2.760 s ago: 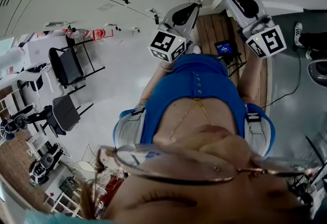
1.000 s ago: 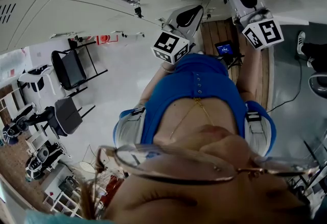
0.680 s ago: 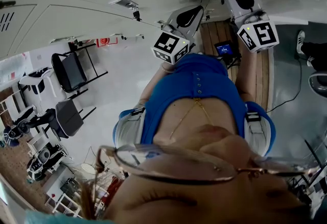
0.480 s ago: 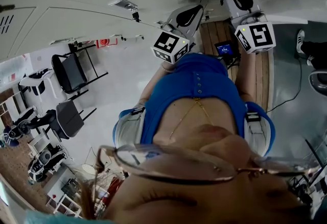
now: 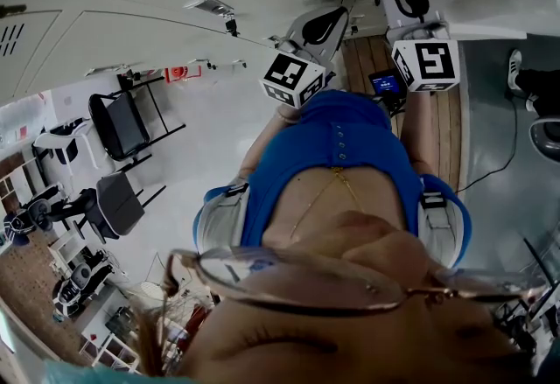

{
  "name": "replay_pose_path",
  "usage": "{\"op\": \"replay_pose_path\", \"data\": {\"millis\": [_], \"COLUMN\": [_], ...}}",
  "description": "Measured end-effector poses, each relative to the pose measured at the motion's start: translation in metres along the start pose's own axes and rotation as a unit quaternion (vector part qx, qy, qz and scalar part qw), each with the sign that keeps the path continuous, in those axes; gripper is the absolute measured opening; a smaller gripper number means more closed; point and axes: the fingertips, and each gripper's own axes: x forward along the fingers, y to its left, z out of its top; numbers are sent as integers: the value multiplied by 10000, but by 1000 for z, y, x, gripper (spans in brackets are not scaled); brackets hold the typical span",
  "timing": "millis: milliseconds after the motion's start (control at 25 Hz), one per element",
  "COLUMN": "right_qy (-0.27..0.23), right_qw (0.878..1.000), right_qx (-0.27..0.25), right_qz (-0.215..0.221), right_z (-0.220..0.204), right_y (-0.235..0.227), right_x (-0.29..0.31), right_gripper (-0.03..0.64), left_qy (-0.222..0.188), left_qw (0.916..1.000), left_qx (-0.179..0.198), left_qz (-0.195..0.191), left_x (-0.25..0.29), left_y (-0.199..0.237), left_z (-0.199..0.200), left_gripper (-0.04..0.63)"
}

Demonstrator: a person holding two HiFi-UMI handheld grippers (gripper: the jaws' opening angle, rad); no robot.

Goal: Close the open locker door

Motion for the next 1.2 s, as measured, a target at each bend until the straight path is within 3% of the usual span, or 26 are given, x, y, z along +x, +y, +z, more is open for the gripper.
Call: {"op": "replay_pose_path", "data": {"millis": [320,520,720,1200], "right_qy": [69,174,207,384], "right_qw": [9970,9980,9986,9985], "right_qx": [-279,-124,35,271], "right_qz": [-718,-587,-491,-281], "right_z": [-2,-10,-14,-29], "right_y": [0,6,9,23], "right_x": [-3,-7,-17,-33], "right_gripper": [81,77,3,3], "left_qy": [-45,-80,-124,-85], "left_qw": [9999,9998,9996,9993], "left_qx": [48,79,112,176], "left_qz": [87,158,232,328], "left_x": [-2,-3,-2,-2], "left_y": [-4,-4,-4,-13], "left_z": [2,5,8,6], "left_gripper": [-11,-11,-11,-11]}}
